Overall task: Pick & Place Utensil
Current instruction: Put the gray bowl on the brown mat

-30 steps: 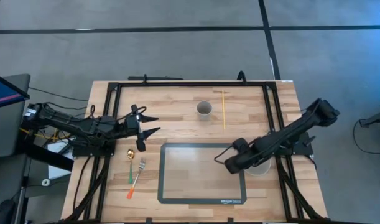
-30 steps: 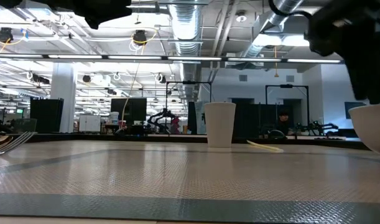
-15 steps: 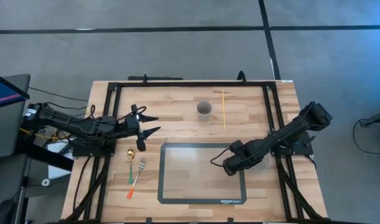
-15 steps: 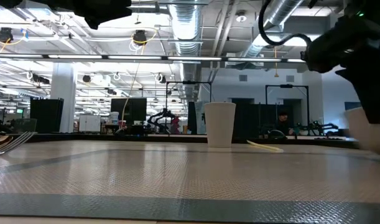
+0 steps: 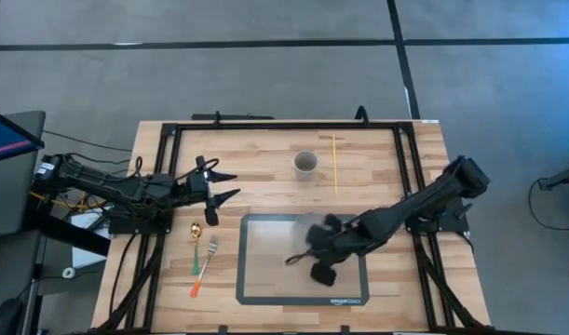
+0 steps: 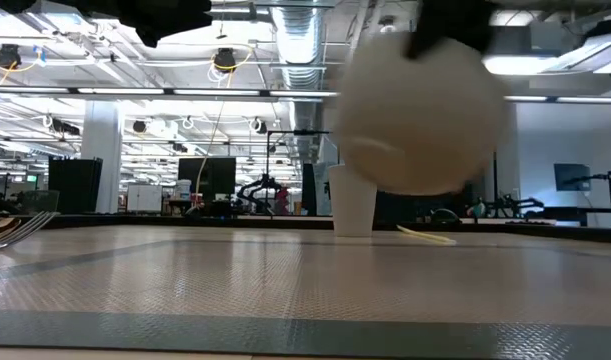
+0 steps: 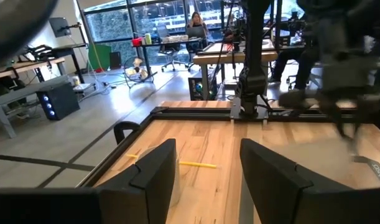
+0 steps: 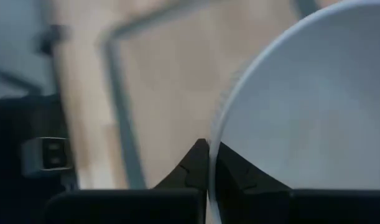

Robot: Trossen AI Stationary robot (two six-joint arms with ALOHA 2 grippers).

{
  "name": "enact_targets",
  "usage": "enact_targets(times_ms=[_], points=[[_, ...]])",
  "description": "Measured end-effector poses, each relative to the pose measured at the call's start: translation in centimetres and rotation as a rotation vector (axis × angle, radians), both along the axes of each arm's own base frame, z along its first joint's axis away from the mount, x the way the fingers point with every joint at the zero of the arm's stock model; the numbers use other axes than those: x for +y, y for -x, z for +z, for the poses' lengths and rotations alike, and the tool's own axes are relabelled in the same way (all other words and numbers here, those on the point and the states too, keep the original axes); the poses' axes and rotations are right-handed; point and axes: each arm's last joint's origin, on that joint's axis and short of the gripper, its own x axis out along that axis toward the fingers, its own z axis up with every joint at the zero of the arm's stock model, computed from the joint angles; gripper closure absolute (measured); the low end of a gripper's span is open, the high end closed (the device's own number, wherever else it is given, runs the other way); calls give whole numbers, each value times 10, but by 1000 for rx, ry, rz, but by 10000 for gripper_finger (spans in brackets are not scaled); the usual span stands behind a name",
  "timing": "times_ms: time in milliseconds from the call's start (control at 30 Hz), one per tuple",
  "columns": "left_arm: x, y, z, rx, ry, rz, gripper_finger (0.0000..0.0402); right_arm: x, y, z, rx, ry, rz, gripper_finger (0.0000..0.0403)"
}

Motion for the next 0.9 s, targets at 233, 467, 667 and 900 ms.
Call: enact_targets(times_ms=[233,467,667,900], points=[[0,0,0,2,-3,0,220,27,-43,-21,-46,112,285,400],[0,0,0,5,-4,0,220,51,-50,-41,166,193,341,401],[0,0,-1,6,-5,0,220,78,-45,-38,152,202,397,401],[0,0,-1,7,-5,0,220,91,-31,-39,181,238,433,399]])
